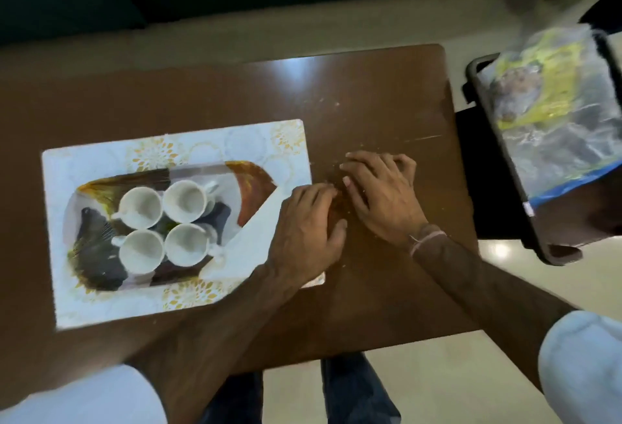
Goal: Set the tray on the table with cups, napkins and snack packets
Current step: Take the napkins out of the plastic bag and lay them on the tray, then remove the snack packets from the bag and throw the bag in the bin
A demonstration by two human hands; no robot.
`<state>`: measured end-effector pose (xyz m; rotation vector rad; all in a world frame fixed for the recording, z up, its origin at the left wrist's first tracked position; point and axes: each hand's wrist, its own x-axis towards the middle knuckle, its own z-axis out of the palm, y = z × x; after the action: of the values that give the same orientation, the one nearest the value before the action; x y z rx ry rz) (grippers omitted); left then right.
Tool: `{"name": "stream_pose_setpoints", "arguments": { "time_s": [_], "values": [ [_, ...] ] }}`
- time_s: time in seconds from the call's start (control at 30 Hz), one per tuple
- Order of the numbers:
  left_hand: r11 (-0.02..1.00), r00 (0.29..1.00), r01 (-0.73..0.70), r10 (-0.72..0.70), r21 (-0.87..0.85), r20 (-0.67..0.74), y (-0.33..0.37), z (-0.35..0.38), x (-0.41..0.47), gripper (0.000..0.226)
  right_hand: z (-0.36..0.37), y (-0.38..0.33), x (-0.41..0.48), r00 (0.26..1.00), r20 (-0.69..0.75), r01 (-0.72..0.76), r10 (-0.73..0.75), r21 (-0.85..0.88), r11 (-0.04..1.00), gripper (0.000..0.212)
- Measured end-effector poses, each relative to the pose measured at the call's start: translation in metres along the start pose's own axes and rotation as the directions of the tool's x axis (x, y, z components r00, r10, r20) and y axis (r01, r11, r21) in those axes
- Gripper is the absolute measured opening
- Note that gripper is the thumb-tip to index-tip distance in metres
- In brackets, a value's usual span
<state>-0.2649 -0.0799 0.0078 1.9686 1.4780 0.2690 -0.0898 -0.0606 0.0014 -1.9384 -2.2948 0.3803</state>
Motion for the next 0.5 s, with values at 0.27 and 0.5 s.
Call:
{"name": "stream_pose_setpoints", "arguments": {
  "time_s": [0.27,0.5],
  "values": [
    [0.981,0.964,-0.194,0.195,-0.026,0.18,0.11,0.058,0.118,0.046,-0.037,0.147,-0.031,0.932,-0.186,-0.321,0.312,-0.015,0.947,0.027],
    [0.91,0.884,-0.414,0.401,0.002,0.24,0.222,0.134,0.168,0.039,-0.056,0.259,-0.085,0.781,-0.321,-0.539,0.536,0.089,0.838,0.021]
  ]
}}
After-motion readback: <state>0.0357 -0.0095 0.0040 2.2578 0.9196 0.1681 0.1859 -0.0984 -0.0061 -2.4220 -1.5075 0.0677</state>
